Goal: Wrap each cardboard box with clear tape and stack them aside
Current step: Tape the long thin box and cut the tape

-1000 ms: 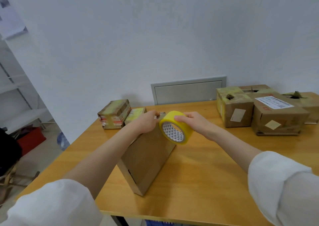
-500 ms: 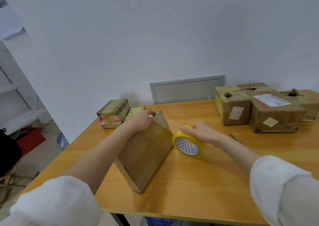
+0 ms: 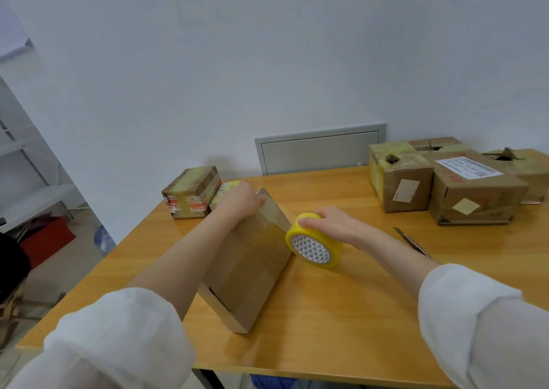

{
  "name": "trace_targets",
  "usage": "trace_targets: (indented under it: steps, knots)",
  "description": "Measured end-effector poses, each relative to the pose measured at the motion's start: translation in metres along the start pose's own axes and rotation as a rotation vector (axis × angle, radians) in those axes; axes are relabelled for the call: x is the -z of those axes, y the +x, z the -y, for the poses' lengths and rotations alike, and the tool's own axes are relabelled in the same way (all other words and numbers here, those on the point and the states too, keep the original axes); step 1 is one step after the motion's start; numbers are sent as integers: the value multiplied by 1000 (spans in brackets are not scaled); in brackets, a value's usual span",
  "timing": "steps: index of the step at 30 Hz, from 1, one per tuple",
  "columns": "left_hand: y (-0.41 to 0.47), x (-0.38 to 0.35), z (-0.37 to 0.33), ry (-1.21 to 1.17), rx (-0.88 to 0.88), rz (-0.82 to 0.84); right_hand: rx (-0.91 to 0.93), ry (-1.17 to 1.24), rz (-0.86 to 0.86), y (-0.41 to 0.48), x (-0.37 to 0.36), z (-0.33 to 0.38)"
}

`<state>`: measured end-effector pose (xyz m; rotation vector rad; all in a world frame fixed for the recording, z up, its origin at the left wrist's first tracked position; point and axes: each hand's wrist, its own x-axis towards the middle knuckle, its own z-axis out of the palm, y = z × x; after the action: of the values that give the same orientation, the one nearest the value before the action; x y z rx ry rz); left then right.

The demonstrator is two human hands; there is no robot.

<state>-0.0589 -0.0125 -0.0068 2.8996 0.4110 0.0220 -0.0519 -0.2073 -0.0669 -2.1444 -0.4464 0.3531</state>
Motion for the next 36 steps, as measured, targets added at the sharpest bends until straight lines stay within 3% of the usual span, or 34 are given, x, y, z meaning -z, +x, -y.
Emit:
trace_targets:
  steps: [3,8,13,15,24,36]
  knots:
    - [0,-1,1,-56,12,34,2,8,4,-1,2,-2]
    - [-1,-4,14,-437,50,44,2,42,29,-5,13,-10]
    - [-2,-2,23,-789,119,49,57,416,-53,-10,36,-16]
    - [-3,-5,23,-871,140,58,94,439,-78,-10,42,-12]
    - [-7,-15,10,-1053,139,75,195,131,-95,-19,70,6]
    - [-6,-9,23,-1140,143,75,120,-79,-80,-25,94,-16]
